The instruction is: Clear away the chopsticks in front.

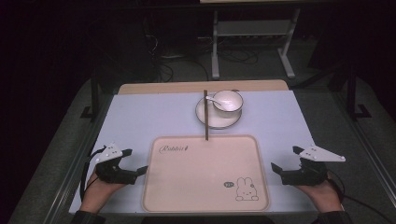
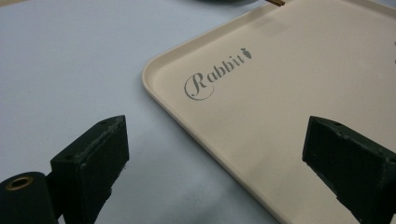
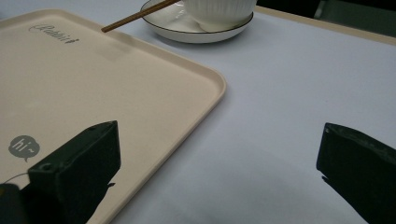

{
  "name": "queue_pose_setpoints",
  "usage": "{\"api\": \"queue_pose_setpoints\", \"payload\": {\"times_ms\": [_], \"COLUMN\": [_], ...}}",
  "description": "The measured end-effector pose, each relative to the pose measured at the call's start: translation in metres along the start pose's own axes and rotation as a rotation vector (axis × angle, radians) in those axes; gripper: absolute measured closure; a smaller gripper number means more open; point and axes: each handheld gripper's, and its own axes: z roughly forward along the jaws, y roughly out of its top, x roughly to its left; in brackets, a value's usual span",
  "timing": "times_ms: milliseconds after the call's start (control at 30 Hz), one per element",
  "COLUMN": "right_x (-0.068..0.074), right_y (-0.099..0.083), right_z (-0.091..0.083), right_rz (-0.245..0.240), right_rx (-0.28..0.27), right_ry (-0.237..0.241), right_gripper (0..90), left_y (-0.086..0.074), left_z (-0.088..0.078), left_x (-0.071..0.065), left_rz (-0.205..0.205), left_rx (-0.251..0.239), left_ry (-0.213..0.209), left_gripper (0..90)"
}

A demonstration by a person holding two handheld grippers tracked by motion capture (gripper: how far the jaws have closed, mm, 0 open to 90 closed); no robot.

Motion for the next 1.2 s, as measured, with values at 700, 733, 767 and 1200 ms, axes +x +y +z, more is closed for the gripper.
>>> {"api": "queue_pose_setpoints", "payload": {"times_ms": [700,733,767,1200], "right_x": [-0.001,-0.001,-0.001,-0.001], "right_y": [-0.002,-0.002,-0.002,-0.002], "right_z": [-0.002,-0.002,-0.001,-0.002], "right_rz": [0.005,0.005,0.007,0.006], "right_rx": [0.002,0.002,0.004,0.006], "right_ry": [-0.008,-0.007,-0.006,-0.007], "right_gripper": [0.0,0.0,0.0,0.0], "left_y": [0.027,0.028,0.03,0.05], "left_z": [0.027,0.028,0.03,0.044], "left_x": [-0.003,-0.003,-0.004,-0.001], "left_rz": [0.002,0.003,0.006,-0.001], "left_rx": [0.003,0.004,0.007,0.013], "left_ry": [-0.034,-0.036,-0.039,-0.049], "left_gripper": [6.5,6.5,6.5,6.5]}}
